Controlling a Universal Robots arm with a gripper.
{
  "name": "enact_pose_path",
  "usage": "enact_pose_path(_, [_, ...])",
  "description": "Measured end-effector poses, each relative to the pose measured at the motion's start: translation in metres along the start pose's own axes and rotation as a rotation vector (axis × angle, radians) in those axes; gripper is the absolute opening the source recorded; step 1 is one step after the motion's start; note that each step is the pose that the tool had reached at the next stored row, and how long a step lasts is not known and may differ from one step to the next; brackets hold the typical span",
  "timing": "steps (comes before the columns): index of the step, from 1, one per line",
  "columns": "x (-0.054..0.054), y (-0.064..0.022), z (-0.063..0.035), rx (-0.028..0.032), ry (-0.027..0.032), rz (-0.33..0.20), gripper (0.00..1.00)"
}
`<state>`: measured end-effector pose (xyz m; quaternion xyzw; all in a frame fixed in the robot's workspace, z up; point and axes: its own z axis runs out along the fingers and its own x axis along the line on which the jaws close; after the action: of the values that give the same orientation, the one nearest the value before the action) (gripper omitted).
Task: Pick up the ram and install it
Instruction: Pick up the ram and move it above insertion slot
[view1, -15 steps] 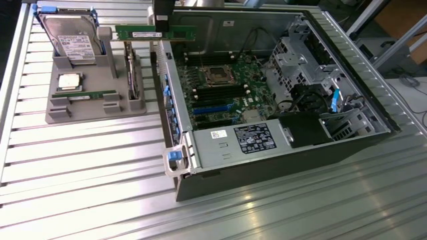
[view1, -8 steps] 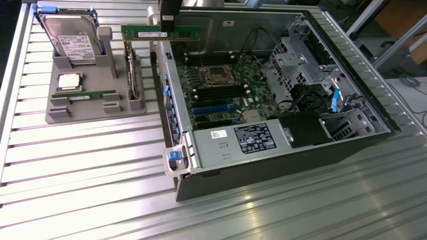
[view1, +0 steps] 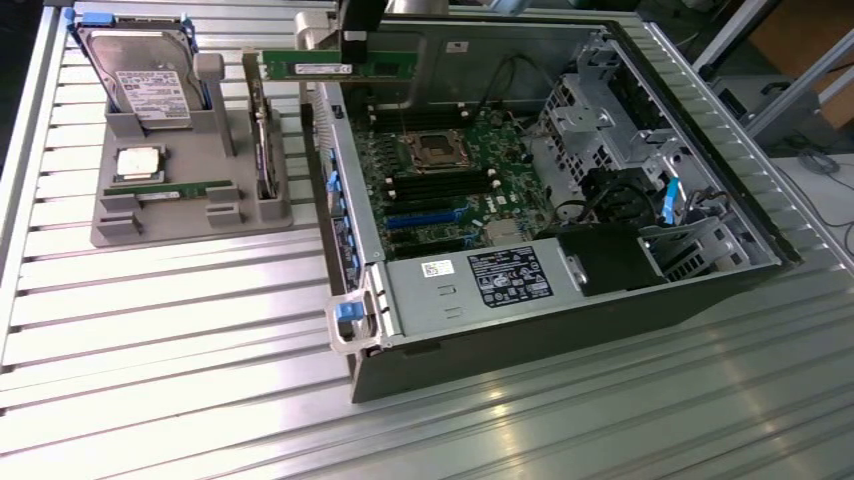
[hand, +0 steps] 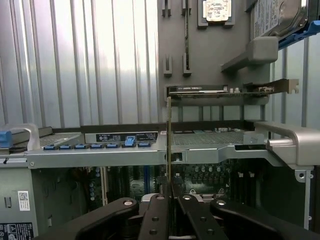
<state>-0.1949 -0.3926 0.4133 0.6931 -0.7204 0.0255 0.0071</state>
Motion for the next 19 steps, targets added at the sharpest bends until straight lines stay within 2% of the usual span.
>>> enact_pose_path(19, [-0.001, -0.0297, 0.0007, 0.0000, 0.0000, 0.000, 0.12])
